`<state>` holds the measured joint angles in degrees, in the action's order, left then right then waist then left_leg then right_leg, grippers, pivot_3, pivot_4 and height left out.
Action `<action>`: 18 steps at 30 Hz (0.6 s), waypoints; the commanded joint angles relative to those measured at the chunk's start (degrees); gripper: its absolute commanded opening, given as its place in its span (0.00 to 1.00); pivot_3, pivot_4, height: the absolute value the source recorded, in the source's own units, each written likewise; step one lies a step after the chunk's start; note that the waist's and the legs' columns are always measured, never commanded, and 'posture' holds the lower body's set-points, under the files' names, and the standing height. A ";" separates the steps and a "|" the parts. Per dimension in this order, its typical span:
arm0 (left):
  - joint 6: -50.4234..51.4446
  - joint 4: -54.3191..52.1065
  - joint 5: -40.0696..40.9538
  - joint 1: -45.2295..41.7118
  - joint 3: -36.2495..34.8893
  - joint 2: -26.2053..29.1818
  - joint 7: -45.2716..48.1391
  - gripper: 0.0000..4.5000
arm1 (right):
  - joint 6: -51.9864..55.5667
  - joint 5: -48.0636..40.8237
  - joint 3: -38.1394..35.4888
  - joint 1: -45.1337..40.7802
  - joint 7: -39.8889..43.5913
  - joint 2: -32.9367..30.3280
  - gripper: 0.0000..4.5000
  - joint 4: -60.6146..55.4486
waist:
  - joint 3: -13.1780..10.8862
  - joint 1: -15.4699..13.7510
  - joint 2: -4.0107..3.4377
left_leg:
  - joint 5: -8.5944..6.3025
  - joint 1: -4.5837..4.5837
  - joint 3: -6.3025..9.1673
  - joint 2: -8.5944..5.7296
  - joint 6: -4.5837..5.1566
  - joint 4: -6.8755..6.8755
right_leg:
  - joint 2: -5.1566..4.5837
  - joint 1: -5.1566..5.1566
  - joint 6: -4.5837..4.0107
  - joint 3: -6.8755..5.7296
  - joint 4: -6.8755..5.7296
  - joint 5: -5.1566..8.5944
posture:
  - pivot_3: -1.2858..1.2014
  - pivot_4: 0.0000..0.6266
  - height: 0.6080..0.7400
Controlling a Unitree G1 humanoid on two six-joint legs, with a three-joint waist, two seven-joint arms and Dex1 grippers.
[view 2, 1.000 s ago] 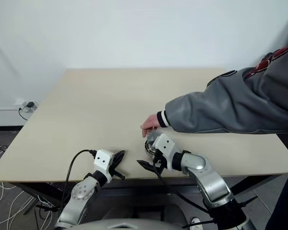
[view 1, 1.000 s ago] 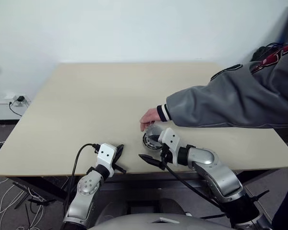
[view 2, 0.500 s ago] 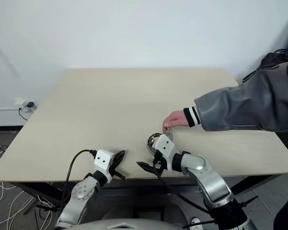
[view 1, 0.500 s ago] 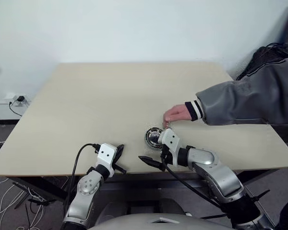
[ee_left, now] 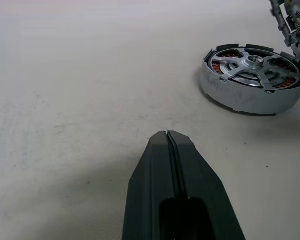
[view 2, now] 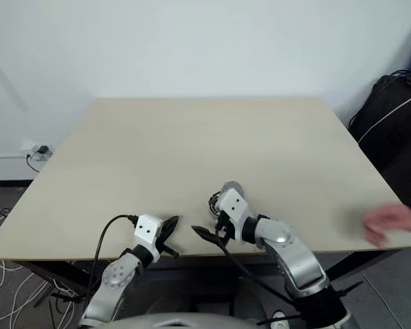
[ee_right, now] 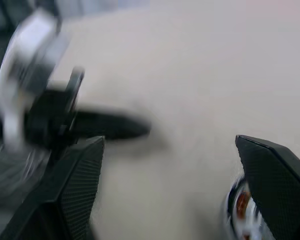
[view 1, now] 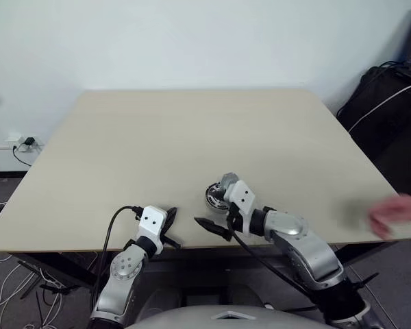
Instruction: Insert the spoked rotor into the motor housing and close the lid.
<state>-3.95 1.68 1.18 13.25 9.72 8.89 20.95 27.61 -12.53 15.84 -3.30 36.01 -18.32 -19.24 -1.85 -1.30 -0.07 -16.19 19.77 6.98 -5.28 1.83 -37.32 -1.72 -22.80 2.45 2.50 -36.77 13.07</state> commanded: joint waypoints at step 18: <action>1.26 -4.68 0.33 0.63 0.73 -0.20 -0.34 0.00 | 1.74 -1.14 -11.45 0.96 -6.41 -3.03 0.01 1.67 | 0.00 -0.29 -0.09 | 0.11 0.00 -0.08 -0.01 0.26 0.00 | 0.00 0.01 -0.01 0.03 0.01 -0.01 | 0.52 0.00 1.00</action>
<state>-2.66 -0.18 1.17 14.39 10.12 8.96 20.83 29.28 -12.26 5.70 -1.90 27.94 -20.67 -14.74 -1.85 -1.59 -0.16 -16.08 19.78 6.87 -5.29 2.09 -37.33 -1.72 -22.75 2.43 2.53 -36.77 13.07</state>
